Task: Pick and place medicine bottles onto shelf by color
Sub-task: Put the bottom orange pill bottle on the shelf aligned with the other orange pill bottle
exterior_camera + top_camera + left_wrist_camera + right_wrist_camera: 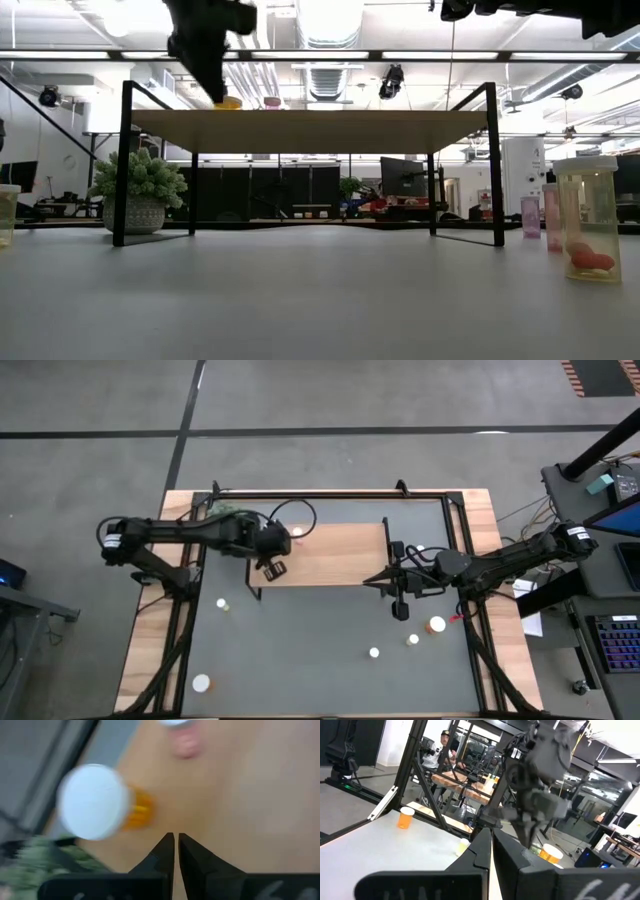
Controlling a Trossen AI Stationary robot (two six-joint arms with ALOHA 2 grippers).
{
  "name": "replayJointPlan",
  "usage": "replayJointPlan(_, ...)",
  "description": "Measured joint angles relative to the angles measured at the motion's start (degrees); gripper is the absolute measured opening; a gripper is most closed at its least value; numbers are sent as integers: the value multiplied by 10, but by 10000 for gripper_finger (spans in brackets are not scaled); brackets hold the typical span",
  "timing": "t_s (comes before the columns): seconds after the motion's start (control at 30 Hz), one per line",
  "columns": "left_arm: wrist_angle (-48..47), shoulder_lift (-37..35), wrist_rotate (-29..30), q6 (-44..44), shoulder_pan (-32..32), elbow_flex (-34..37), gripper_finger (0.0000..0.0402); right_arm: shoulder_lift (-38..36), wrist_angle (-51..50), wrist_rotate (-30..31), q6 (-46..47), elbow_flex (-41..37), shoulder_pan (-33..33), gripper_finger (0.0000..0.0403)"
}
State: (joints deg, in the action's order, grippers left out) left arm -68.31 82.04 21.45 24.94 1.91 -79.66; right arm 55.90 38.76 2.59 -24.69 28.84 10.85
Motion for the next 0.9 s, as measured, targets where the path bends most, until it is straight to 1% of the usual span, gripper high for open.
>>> replayJointPlan(0.1, 9, -3, -37, 63, -35, -19, 8, 0, 0, 0, -4, 0, 0, 9)
replayJointPlan(0.23, 28, -4, -73, 121, -100, -33, 8, 0, 0, 0, -5, 0, 0, 9)
replayJointPlan(0.4, 35, -2, -113, 227, -173, -37, 8, 0, 0, 0, -5, 0, 0, 9)
replayJointPlan(0.6, 34, 2, -162, 347, -244, -37, 8, 0, 0, 0, -5, 0, 0, 9)
replayJointPlan(0.8, 33, 3, -170, 424, -308, -31, 8, 0, 0, 0, -5, 0, 0, 9)
replayJointPlan(0.83, 33, 3, -179, 450, -323, -25, 8, 0, 0, 0, -5, 0, 0, 9)
replayJointPlan(0.9, 34, 3, -221, 514, -349, -15, 8, 0, 0, 0, -5, 0, 0, 9)
